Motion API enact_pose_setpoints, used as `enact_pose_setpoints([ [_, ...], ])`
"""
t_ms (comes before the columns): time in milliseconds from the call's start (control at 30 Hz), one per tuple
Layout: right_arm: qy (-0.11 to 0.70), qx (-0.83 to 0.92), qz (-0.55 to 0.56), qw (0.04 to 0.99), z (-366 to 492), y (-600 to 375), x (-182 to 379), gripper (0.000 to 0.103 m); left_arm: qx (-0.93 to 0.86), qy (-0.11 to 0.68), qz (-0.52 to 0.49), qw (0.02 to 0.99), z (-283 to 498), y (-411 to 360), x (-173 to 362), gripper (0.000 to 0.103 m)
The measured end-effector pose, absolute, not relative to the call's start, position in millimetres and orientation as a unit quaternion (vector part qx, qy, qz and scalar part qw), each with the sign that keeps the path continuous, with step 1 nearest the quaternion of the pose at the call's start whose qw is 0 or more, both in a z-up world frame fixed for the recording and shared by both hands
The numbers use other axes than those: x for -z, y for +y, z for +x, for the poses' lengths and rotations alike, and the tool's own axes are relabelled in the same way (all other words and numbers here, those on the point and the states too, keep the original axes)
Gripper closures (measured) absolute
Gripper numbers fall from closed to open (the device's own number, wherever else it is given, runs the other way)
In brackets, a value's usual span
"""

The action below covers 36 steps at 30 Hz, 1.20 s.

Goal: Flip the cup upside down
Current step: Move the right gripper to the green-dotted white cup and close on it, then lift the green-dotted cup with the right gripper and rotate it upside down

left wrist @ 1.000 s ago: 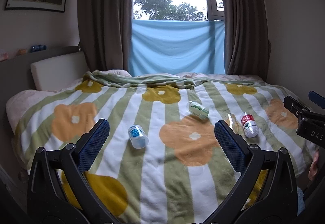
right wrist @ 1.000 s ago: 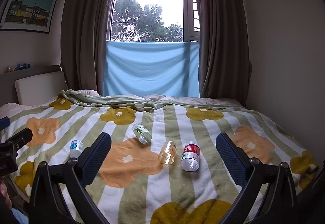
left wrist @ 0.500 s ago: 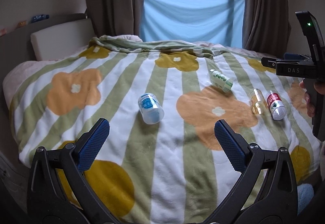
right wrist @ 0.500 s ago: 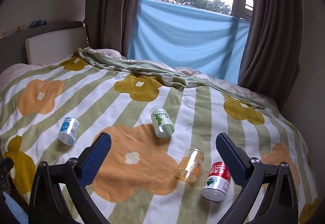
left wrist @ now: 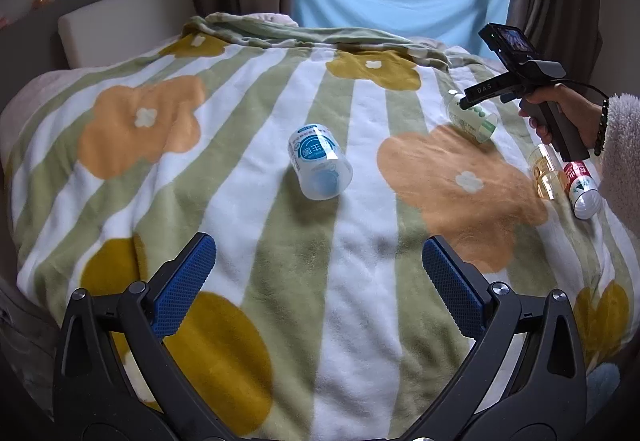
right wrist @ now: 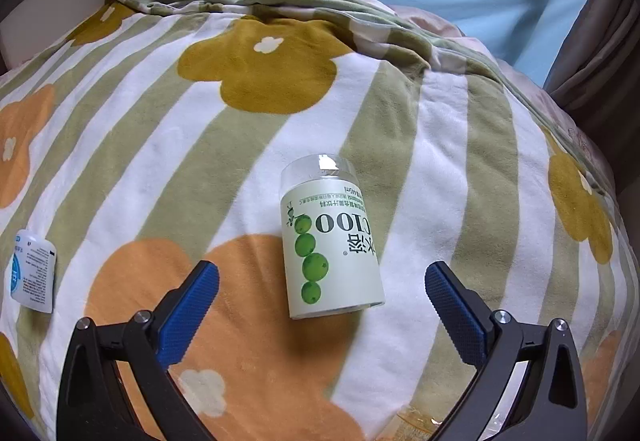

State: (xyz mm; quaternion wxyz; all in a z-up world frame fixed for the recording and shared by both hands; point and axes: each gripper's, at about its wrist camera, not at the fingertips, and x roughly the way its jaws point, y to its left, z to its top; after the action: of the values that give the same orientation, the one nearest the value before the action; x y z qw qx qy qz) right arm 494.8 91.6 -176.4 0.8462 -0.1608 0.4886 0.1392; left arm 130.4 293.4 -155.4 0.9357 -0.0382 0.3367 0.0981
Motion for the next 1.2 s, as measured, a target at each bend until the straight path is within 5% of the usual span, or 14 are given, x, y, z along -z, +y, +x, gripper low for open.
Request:
enact_pose_setpoints([
  [233,0.544,-0.11,-0.197,0.808,539,107,207,0.005,-0.101,0.348,-0.046,0.931,131,303,162,0.0],
  [567,0.574,-0.096,-0.197,0.789,552,110,225,0.042,-0.095,0.352,-0.051,0.93,128,307,161,0.0],
  [833,0.57,-0.112,-0.167,0.797,525,111,200,0.043,-0.098,0.347,-0.05,0.931,118,308,149,0.0],
  [1200,0.55,-0.21,-0.113,0.8,371,113,135,0.045,-0.089,0.339,-0.05,0.935,89,291,128,0.0],
])
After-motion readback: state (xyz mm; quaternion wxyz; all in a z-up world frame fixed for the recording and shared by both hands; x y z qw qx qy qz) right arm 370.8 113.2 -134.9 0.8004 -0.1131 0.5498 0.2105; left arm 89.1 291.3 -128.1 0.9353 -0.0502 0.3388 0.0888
